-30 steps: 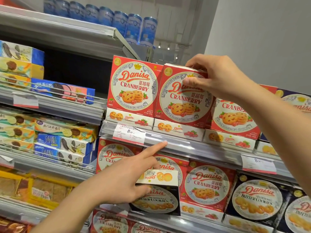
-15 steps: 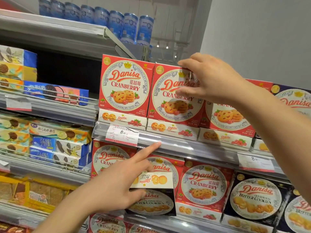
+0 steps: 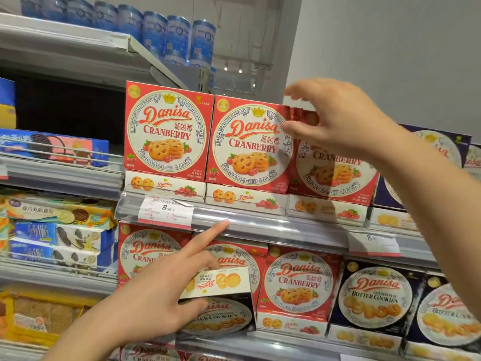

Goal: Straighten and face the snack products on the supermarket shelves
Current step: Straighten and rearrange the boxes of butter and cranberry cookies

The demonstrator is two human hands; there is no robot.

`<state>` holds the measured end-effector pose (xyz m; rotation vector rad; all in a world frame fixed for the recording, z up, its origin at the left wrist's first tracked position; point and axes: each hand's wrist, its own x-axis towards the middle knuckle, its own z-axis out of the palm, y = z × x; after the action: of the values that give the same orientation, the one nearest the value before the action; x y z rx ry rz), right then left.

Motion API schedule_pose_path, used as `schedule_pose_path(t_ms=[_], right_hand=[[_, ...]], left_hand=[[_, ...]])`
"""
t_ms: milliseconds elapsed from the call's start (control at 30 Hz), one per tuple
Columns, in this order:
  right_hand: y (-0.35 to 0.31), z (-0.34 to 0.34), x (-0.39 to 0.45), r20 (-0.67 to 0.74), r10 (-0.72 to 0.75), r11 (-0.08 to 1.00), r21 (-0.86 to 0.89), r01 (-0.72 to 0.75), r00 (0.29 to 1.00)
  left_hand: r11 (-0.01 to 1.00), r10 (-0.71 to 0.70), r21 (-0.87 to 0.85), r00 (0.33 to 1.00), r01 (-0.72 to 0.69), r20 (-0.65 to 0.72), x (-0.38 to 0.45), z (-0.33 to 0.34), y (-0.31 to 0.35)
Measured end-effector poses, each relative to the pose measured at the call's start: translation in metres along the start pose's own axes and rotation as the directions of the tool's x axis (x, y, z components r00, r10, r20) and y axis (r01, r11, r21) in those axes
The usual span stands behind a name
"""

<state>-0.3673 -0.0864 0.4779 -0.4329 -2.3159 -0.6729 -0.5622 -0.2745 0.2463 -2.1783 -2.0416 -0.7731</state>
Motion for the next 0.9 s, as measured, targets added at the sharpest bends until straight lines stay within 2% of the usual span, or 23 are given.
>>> schedule_pose_path(t_ms=[133, 233, 433, 633, 900], right_hand=[[0.038, -0.010, -0.016, 0.059, 0.150, 0.988, -0.028, -0.149, 0.987], [0.054, -0.010, -0.029, 0.086, 0.157, 0.988, -0.005, -0.157, 0.984], [0.066, -0.006, -0.038, 0.044, 0.207, 0.947, 0.244, -0.211, 0.977], [0.070, -0.023, -0.031, 0.139, 0.184, 0.897, 0.381, -0.224, 0.973], [0.070, -0.014, -0.033, 0.167, 0.158, 0.927, 0.315, -0.204, 0.973]], left_hand=[[1.000, 0.026, 0.009, 0.999, -0.025, -0.039, 0.001, 0.007, -0.006], [1.000, 0.024, 0.022, 0.998, -0.023, -0.054, 0.002, 0.010, -0.007], [1.000, 0.004, 0.012, 0.998, -0.003, -0.060, 0.002, 0.012, -0.004], [1.000, -0.014, 0.004, 0.998, 0.014, -0.060, 0.001, 0.011, 0.001], [1.000, -0.021, -0.016, 0.996, 0.020, -0.084, 0.001, 0.017, 0.004]])
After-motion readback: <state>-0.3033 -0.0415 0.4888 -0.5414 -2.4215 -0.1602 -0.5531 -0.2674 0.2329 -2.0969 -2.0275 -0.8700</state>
